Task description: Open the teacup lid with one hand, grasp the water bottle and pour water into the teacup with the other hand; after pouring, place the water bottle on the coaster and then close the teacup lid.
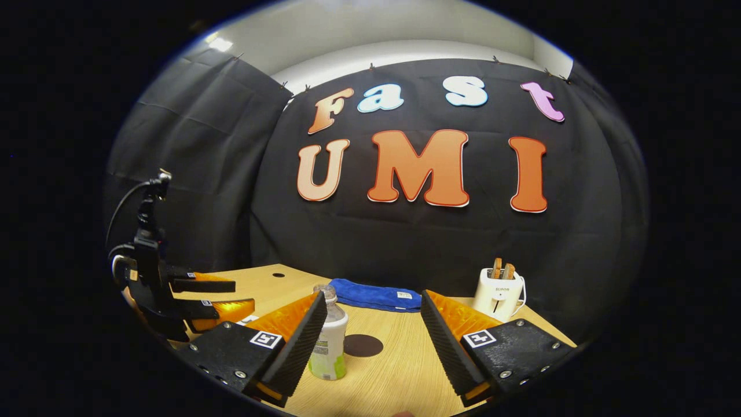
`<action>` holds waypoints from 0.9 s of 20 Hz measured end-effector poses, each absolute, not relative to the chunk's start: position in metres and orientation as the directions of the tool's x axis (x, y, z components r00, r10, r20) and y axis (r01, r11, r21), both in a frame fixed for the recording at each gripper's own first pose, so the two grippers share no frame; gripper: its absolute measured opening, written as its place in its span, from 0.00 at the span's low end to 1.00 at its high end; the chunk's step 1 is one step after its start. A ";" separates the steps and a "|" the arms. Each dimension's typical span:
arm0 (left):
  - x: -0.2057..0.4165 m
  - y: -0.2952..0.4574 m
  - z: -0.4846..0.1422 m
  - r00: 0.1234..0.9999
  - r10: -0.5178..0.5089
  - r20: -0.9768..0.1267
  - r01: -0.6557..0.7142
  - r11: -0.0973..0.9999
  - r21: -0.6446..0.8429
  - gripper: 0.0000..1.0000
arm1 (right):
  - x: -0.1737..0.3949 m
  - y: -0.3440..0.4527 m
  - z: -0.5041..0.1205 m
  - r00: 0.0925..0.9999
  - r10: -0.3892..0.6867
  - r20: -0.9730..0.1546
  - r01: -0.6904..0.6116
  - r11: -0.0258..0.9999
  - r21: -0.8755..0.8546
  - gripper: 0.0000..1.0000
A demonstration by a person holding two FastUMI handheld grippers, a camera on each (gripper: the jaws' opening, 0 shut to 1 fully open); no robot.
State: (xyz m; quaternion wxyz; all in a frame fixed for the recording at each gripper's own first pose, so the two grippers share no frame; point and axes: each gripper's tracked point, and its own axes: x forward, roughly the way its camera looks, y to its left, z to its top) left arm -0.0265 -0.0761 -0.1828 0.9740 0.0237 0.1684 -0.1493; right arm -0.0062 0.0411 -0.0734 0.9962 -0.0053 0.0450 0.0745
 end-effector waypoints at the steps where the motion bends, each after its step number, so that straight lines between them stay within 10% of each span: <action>1: -0.026 -0.075 -0.193 0.892 -0.278 -0.356 0.295 0.955 -0.007 0.75 | -0.007 0.041 -0.076 0.984 0.149 -0.095 -0.150 0.989 -0.007 0.98; 8: -0.029 -0.067 -0.233 0.859 -0.228 -0.457 0.271 0.962 0.030 0.78 | -0.005 0.039 -0.087 0.983 0.141 -0.119 -0.142 0.990 -0.003 0.98; 11: -0.030 -0.065 -0.238 0.849 -0.226 -0.478 0.273 0.961 0.031 0.50 | -0.003 0.038 -0.091 0.983 0.133 -0.129 -0.136 0.991 -0.010 0.98; 18: -0.024 -0.062 -0.236 0.856 -0.209 -0.473 0.261 0.964 0.046 0.31 | -0.003 0.048 -0.101 0.976 0.158 -0.151 -0.163 0.986 -0.021 0.98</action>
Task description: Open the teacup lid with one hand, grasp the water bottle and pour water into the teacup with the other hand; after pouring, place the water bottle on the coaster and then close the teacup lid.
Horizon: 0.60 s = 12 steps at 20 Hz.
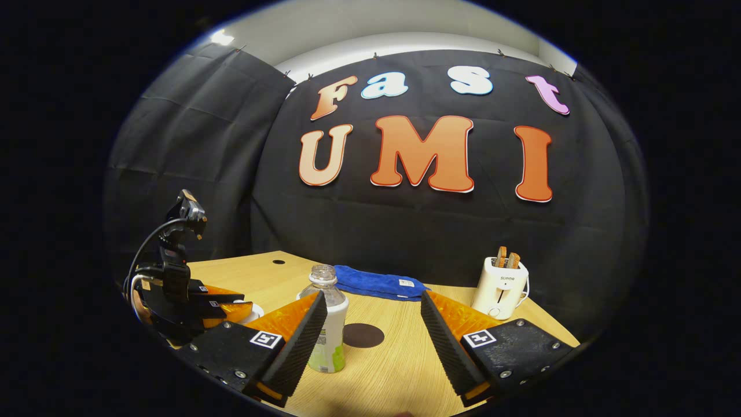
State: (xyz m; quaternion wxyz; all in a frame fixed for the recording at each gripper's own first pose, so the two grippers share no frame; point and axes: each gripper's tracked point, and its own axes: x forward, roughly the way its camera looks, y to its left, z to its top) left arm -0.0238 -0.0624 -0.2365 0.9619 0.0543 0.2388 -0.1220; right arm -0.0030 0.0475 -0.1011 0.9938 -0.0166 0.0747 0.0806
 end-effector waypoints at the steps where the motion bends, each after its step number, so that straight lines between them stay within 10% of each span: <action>1: -0.024 -0.061 -0.236 0.858 -0.206 -0.470 0.256 0.966 0.044 0.31 | -0.003 0.050 -0.103 0.974 0.164 -0.155 -0.170 0.985 -0.026 0.98; 12: -0.010 -0.033 -0.193 0.925 -0.149 -0.349 0.165 0.986 0.016 0.31 | 0.000 0.098 -0.146 0.928 0.265 -0.263 -0.272 0.962 0.008 0.98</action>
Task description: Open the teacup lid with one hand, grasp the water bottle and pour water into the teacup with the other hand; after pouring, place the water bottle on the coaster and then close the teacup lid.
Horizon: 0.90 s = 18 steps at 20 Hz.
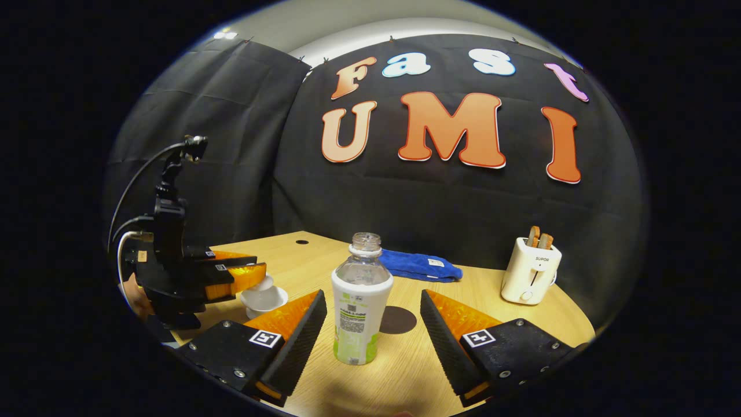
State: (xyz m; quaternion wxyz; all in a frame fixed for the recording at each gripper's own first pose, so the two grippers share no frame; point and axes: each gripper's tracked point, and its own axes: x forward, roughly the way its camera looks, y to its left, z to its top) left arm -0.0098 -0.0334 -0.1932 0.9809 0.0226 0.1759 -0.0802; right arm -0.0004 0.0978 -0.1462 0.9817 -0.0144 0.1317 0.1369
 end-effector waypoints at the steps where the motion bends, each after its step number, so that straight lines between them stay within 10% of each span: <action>1: -0.010 -0.030 -0.189 0.931 -0.143 -0.336 0.156 0.988 0.011 0.31 | 0.001 0.100 -0.150 0.925 0.268 -0.270 -0.277 0.961 0.005 0.97; 8: -0.010 0.004 -0.172 0.957 -0.077 -0.279 0.074 0.997 -0.020 0.31 | 0.018 0.118 -0.201 0.881 0.263 -0.393 -0.277 0.961 0.022 0.95; 18: -0.019 0.047 -0.182 0.958 -0.016 -0.286 0.009 1.000 -0.027 0.31 | 0.027 0.126 -0.221 0.856 0.228 -0.463 -0.265 0.964 -0.014 0.65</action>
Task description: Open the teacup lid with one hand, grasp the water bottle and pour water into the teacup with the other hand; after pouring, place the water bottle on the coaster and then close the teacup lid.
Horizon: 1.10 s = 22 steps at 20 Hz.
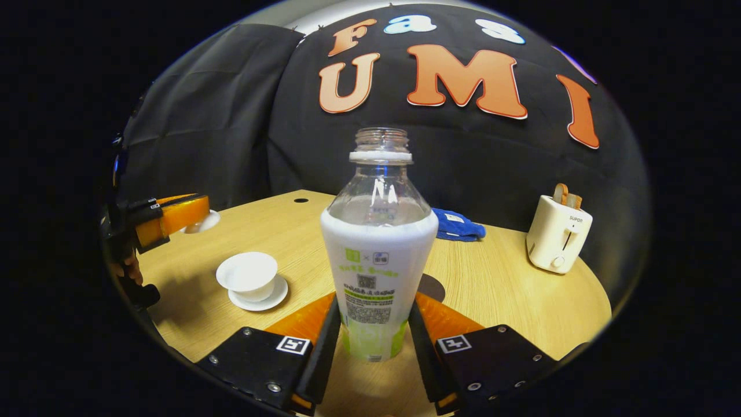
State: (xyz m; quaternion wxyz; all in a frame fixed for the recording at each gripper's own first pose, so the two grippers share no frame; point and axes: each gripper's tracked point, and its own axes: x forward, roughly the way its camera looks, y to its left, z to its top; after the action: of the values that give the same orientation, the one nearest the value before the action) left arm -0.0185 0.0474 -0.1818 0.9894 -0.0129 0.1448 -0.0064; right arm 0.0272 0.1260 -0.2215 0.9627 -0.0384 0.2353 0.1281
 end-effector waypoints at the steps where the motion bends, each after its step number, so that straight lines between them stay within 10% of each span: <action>1: -0.019 0.053 -0.184 0.958 -0.007 -0.287 -0.001 1.000 -0.027 0.31 | 0.029 0.124 -0.220 0.860 0.212 -0.465 -0.264 0.963 -0.049 0.65; 22: -0.039 0.115 -0.187 0.954 0.069 -0.293 -0.062 0.998 0.033 0.31 | 0.074 0.118 -0.181 0.946 0.024 -0.324 -0.289 0.516 -0.806 0.67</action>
State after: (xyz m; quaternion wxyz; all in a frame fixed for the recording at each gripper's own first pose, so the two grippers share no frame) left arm -0.0388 0.1151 -0.1870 0.9882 0.0119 0.1489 0.0330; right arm 0.0738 0.1184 -0.1807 0.8598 -0.4834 0.1371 0.0910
